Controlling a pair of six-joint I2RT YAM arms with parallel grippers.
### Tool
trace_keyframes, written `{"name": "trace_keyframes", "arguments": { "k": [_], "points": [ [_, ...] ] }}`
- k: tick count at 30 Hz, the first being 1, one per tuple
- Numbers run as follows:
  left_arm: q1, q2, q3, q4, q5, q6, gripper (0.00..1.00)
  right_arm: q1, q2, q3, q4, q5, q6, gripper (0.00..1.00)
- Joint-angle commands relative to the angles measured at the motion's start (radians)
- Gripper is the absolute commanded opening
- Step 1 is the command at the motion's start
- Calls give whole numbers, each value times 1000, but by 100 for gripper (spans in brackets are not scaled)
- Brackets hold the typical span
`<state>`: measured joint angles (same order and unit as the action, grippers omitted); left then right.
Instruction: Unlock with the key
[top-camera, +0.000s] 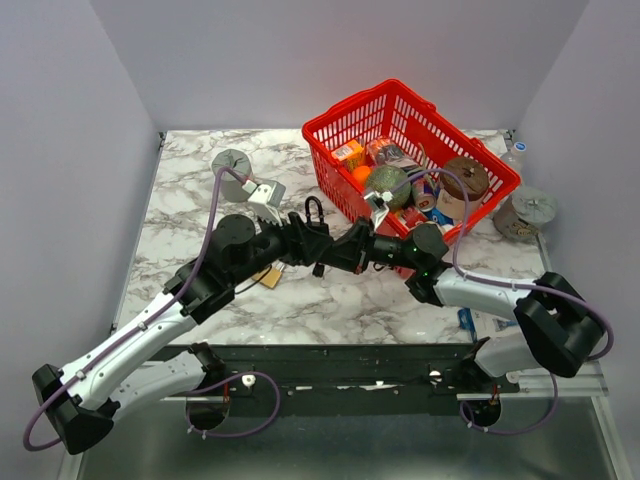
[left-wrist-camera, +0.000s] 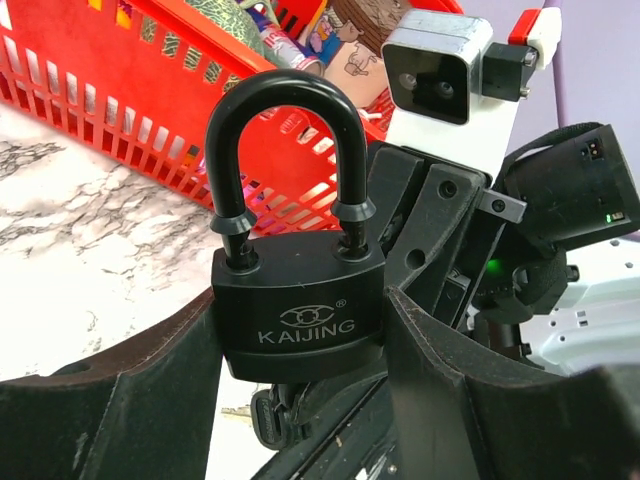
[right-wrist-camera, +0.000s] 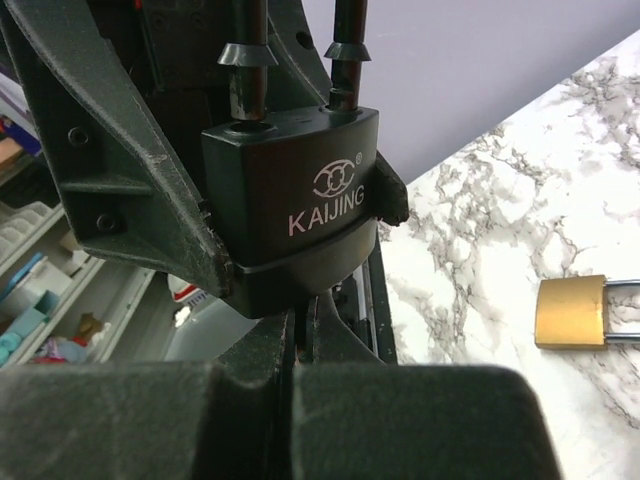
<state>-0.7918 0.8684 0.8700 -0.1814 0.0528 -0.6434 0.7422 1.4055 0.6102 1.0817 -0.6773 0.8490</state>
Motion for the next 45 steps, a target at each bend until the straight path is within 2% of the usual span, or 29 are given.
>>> {"name": "trace_keyframes", "arguments": {
  "k": [1,4,5,7,8,11,14,17,18,22,24,28,31,37,45],
  "points": [
    [19,10,9,-96,-37,1,0,-21,-94,14,11,41,-97,8],
    [54,33,41,-112,-86,-13,0,-21,-151,-1,-84,68,-148,27],
    [65,40,50,-115,-93,-12,0,-21,-178,-16,-106,73,-159,38],
    [95,69,76,-110,-93,5,0,-20,-212,-35,-170,90,-189,49],
    [106,76,84,-102,-93,14,0,-21,-226,-55,-192,93,-198,60],
    [140,116,107,-84,-59,71,0,-20,-299,-90,-265,96,-217,75],
    [154,133,103,-46,21,174,0,-21,-375,-107,-365,79,-240,79],
    [158,132,89,-49,137,301,0,-21,-437,-38,-590,151,-309,81],
    [163,124,86,-53,222,332,0,-21,-448,-15,-694,191,-362,82],
    [167,81,41,-67,404,476,0,-21,-459,92,-825,239,-461,86],
    [167,45,11,-50,424,528,0,-21,-436,128,-865,234,-507,87],
    [178,3,-75,12,415,553,0,-21,-360,203,-916,231,-570,88],
    [201,7,-69,5,441,570,0,-21,-297,237,-924,229,-587,88],
    [206,4,-85,-4,464,580,0,-20,-208,266,-826,220,-538,88],
    [216,0,-89,5,499,577,0,-18,-112,296,-825,369,-524,88]
  ]
}}
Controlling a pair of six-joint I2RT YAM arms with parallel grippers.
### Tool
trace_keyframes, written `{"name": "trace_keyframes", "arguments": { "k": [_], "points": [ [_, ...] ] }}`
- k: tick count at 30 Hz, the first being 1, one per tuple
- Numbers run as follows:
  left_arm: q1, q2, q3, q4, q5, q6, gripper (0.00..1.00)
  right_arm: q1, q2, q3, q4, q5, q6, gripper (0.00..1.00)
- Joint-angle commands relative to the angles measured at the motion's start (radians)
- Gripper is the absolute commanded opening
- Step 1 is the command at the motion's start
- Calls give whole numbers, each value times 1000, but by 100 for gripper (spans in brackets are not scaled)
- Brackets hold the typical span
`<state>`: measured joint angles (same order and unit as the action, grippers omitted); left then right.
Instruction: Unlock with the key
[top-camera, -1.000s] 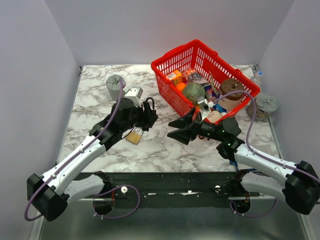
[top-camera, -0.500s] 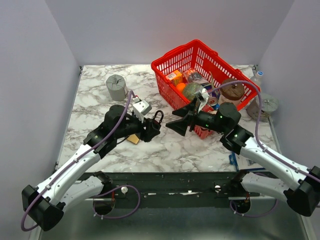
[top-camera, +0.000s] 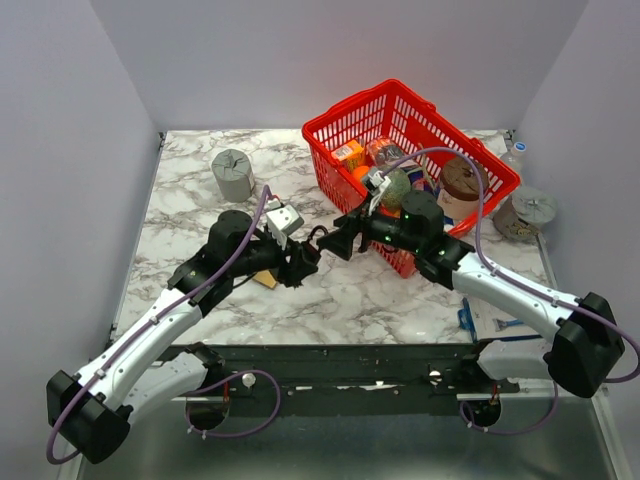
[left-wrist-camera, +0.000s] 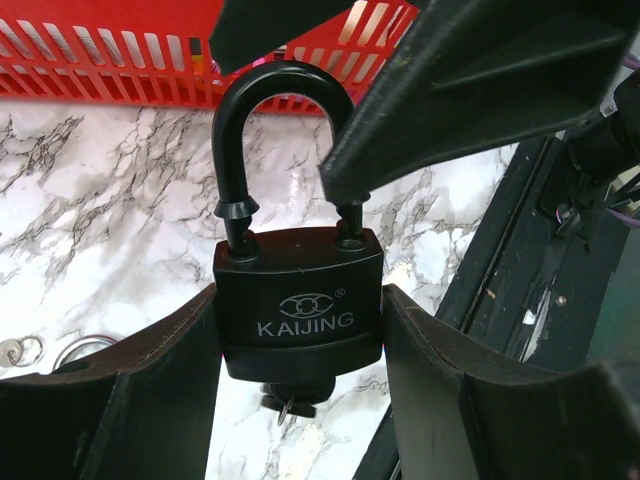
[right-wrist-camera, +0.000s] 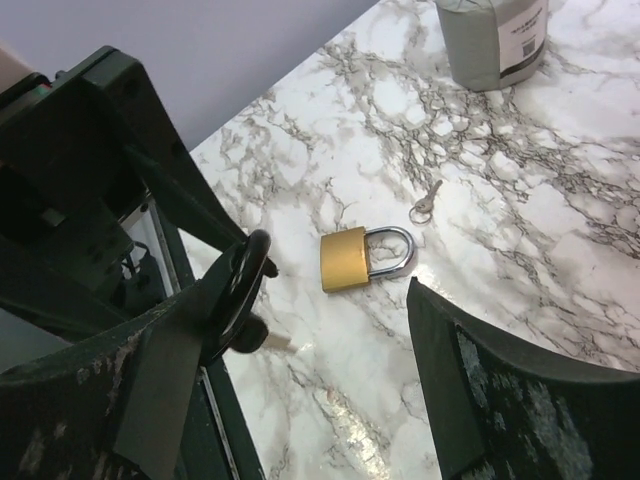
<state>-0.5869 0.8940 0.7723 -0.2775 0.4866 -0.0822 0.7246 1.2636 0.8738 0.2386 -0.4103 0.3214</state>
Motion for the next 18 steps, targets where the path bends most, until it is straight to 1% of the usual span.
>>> {"name": "trace_keyframes", "arguments": {
  "k": [1,3,7,10,14,18],
  "points": [
    [16,-26,7,104,70,15,0,-1,34,31,8,126,5,88],
    [21,-30,5,112,72,9,0,-2,39,24,-7,200,10,87],
    [33,-29,-5,141,119,-19,0,-2,48,4,7,242,5,84],
    [41,-12,-7,161,164,-34,0,-1,80,14,27,213,4,81],
    [47,3,-7,175,201,-45,0,-2,123,34,70,153,10,71],
    [50,19,-8,179,219,-50,0,-1,154,47,134,84,19,67]
  ]
}}
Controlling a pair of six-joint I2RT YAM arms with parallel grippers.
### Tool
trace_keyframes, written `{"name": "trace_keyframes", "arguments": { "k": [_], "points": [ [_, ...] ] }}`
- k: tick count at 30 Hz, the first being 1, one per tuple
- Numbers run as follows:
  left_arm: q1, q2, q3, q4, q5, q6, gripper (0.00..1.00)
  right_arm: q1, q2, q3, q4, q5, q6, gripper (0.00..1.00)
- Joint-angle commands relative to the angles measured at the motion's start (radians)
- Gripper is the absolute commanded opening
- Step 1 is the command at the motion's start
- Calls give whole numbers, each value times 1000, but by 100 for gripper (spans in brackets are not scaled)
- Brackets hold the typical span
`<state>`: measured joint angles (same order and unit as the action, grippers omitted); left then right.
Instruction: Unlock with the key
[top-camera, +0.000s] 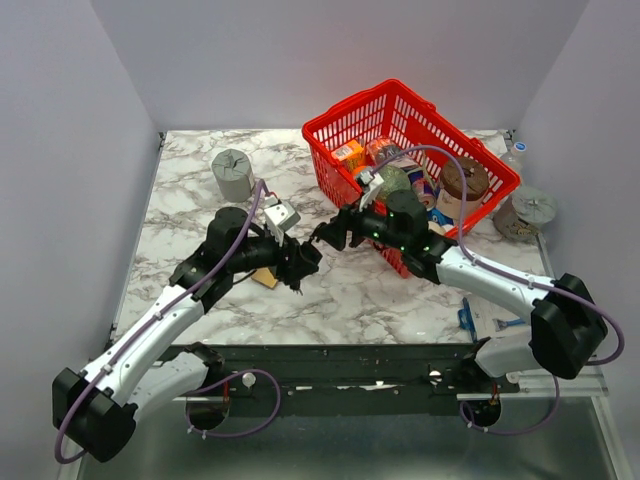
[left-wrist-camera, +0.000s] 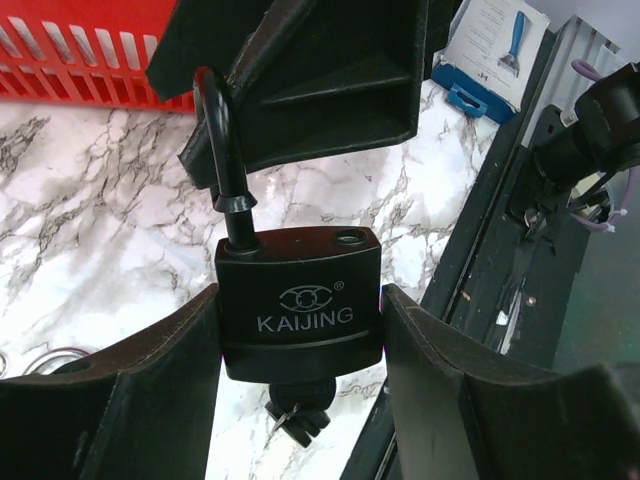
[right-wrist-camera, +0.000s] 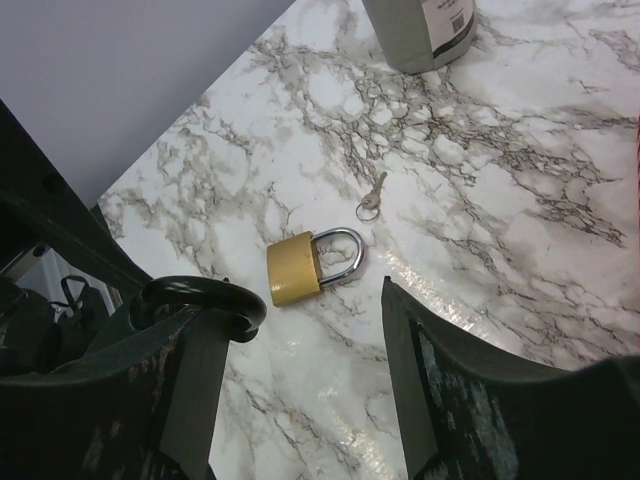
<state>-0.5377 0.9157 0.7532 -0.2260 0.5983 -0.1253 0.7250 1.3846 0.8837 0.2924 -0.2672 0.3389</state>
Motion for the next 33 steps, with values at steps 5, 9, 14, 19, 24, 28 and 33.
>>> {"name": "trace_keyframes", "arguments": {
  "k": [5,9,14,19,24,28,33],
  "points": [
    [4,23,15,134,155,-16,0,-1,51,40,165,-142,3,67],
    [5,40,18,134,176,-22,0,-1,65,31,269,-251,31,68],
    [10,29,15,140,176,-27,0,-1,67,14,338,-313,52,70],
    [53,-8,3,154,104,-46,0,-1,45,8,259,-232,26,78],
    [122,-40,-22,221,104,-108,0,-1,-18,-46,209,-167,-9,83],
    [143,-28,-21,221,144,-119,0,-1,-56,-68,185,-141,-5,81],
    [143,-21,-25,252,190,-125,0,2,-49,-19,96,-50,-24,68]
  ]
}}
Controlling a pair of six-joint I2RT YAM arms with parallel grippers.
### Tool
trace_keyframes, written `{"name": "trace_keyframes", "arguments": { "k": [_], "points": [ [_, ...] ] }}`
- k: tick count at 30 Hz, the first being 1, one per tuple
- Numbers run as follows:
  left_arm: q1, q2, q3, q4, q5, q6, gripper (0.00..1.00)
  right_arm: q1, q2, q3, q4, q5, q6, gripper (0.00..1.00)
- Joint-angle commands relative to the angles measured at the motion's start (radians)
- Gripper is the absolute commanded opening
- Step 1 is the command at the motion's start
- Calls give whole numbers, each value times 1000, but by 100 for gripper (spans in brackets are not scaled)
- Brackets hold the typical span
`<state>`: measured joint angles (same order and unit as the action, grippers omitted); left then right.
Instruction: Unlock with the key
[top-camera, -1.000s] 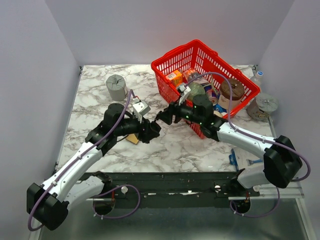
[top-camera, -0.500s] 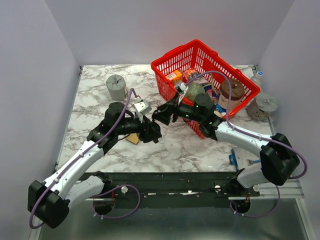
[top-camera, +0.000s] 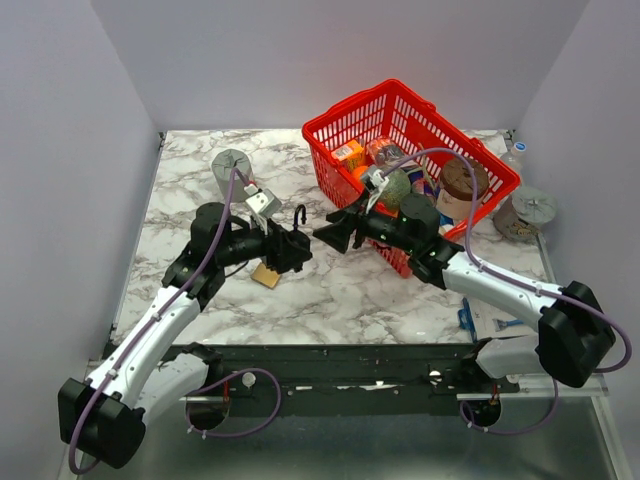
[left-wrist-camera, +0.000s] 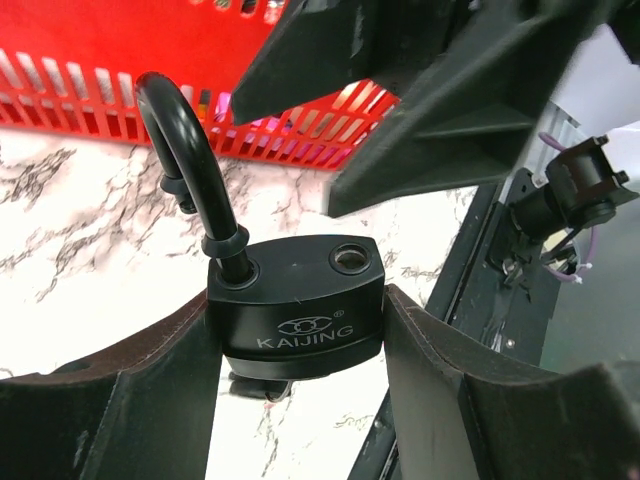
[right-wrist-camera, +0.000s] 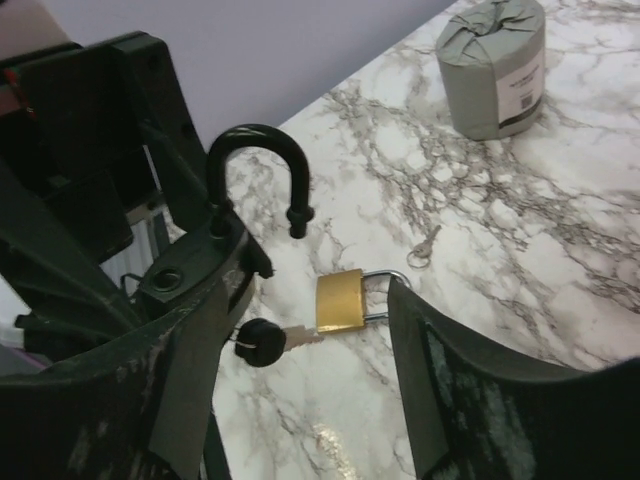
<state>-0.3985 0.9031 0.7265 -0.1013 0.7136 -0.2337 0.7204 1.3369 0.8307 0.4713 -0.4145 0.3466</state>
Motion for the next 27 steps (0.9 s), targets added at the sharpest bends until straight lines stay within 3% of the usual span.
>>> {"name": "trace_keyframes", "arguments": {
  "k": [1,8,27],
  "points": [
    [4,-4,4,129,81,-16,0,11,11,54,-91,127,-41,65],
    [4,10,4,132,104,-24,0,28,97,159,-155,253,-29,55],
    [4,34,8,127,126,-21,0,100,217,288,-165,255,22,54]
  ]
}}
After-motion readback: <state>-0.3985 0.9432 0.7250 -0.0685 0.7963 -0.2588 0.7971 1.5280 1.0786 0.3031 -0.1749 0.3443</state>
